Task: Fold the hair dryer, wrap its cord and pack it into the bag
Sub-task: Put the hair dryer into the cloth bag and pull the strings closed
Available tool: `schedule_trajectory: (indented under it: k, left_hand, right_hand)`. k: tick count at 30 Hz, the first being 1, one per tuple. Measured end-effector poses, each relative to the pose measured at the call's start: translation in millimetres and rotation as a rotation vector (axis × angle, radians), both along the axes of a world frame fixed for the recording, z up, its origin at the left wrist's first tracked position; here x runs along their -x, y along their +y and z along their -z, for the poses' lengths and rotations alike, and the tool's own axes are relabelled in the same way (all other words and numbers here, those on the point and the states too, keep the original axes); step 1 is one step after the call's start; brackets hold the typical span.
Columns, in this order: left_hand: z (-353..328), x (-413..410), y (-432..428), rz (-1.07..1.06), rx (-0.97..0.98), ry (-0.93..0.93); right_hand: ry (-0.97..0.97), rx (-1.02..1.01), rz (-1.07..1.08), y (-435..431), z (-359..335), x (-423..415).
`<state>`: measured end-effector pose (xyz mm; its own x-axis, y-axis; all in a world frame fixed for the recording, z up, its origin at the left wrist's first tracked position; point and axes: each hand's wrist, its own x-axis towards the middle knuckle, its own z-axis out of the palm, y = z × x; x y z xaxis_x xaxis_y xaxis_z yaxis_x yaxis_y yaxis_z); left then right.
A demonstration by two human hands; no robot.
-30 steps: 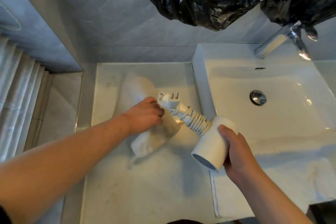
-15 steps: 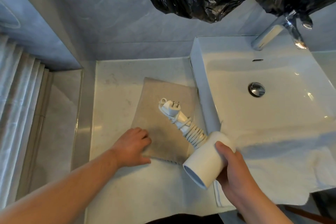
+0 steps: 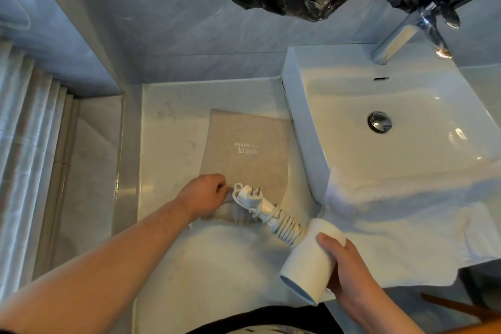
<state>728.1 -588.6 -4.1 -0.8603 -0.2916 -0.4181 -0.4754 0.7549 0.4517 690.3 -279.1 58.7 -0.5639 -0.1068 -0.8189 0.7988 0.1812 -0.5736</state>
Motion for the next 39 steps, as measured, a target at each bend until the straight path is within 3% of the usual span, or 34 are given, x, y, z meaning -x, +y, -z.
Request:
schedule_trajectory:
  k: [9, 20, 30, 36, 39]
  left_hand:
    - [-33, 19, 4, -0.471, -0.175, 0.213]
    - [-58, -10, 37, -0.019, 0.097, 0.141]
    - [-48, -12, 52, 0.125, 0.064, 0.115]
    - [-42, -27, 43, 0.187, 0.195, 0.162]
    - [-30, -39, 43, 0.192, 0.145, 0.109]
  right_hand:
    - [-0.013, -0.044, -0.074, 1, 7, -6]
    - [-0.048, -0.021, 0.137, -38, 24, -2]
    - [-0.052, -0.017, 0.165, -70, 42, -6]
    - [-0.024, -0.093, 0.030, -84, 56, -4]
    - [-0.071, -0.035, -0.053, -86, 58, -4]
